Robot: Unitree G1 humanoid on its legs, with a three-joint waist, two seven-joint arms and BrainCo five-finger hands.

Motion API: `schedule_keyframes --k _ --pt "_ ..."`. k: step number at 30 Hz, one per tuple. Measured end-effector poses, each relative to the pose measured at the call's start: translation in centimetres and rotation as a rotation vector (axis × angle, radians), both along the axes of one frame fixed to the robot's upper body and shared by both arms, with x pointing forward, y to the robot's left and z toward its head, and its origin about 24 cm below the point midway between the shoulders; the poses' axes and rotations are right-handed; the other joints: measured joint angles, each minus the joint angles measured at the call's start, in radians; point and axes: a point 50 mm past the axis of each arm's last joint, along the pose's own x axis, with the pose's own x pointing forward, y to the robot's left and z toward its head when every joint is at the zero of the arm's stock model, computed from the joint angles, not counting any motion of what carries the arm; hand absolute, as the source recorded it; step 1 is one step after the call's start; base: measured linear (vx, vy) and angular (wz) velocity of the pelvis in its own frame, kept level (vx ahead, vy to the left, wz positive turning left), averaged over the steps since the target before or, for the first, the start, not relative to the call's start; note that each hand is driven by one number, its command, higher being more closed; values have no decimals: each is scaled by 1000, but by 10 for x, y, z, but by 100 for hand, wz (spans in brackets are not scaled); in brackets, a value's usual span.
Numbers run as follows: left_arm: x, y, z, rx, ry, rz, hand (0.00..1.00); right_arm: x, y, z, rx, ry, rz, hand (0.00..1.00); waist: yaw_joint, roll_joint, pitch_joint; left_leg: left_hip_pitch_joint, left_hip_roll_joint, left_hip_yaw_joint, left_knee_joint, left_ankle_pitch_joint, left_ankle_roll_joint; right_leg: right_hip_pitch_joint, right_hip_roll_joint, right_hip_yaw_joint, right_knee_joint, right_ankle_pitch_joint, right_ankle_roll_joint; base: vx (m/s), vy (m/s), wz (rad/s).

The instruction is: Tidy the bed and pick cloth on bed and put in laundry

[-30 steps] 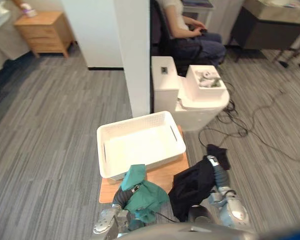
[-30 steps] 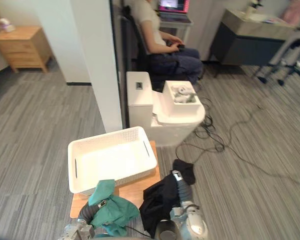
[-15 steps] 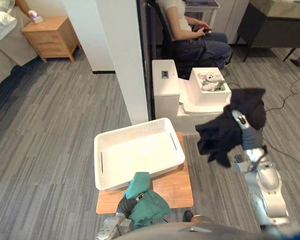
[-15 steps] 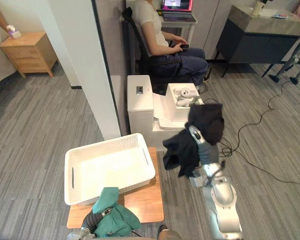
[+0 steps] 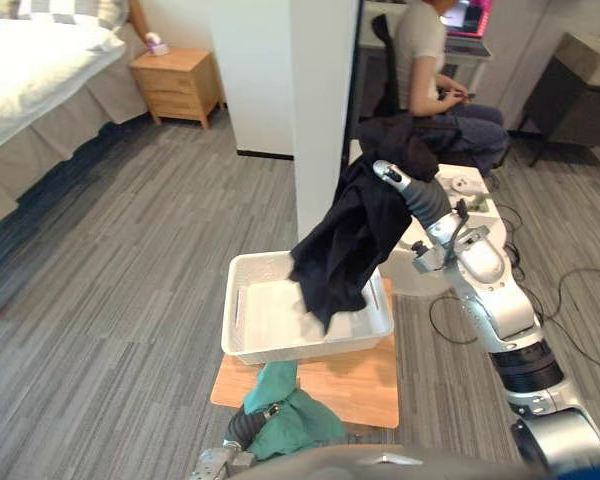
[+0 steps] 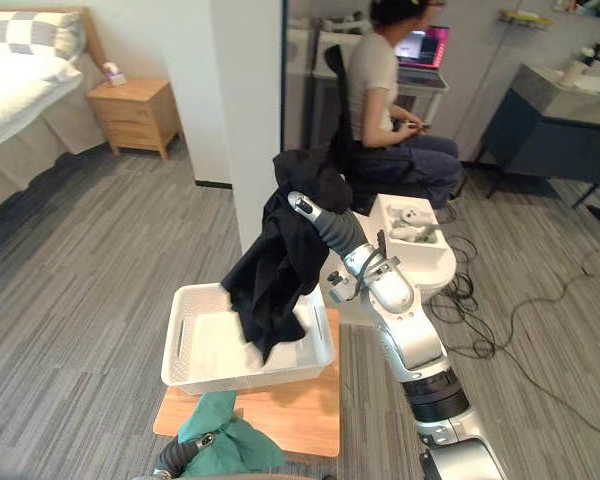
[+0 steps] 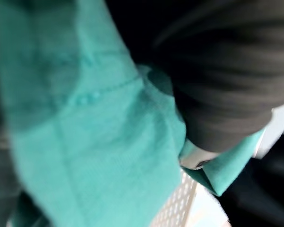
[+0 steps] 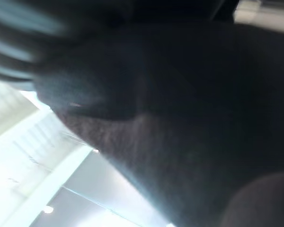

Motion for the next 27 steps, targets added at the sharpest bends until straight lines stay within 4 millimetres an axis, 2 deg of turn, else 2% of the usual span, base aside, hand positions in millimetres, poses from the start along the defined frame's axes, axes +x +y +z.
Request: schedule_keyframes --k 5,9,13,17,20,25,27 --pt "-2 1 -1 8 15 -2 100 9 21 0 -21 40 37 100 11 7 0 3 -5 0 -18 7 -3 14 -8 -23 0 -3 -1 -34 19 18" --pt "-3 3 -1 8 20 5 100 13 27 -7 -4 79 19 100 13 10 -2 -1 -4 2 -20 -3 -8 17 -12 -43 0 -3 0 -53 -2 8" --pt "-4 6 -2 25 46 -8 100 22 31 -36 -13 216 -45 100 3 10 -3 -3 -11 -4 -20 19 -12 18 -19 -63 13 -9 10 -23 8 13" --pt "-6 6 -2 35 58 -7 100 23 31 -55 -5 291 -94 100 1 13 -1 -11 -14 -13 -21 25 -13 16 -21 -75 14 -12 14 -26 0 10" --pt "-4 6 0 36 50 -6 100 19 34 -72 -30 333 -111 100 0 23 17 -18 -14 -14 -22 28 -11 8 -22 -85 19 -15 15 -24 -1 1" --pt "4 6 1 49 42 3 100 8 36 -121 -124 465 -155 100 -1 32 46 -56 -17 -21 -22 33 -9 -30 -32 -97 28 -19 18 -7 10 5" --pt "10 6 4 55 20 8 100 7 36 -132 -151 491 -178 100 3 30 59 -77 -19 -24 -22 34 -9 -47 -35 -103 29 -20 20 10 16 8"
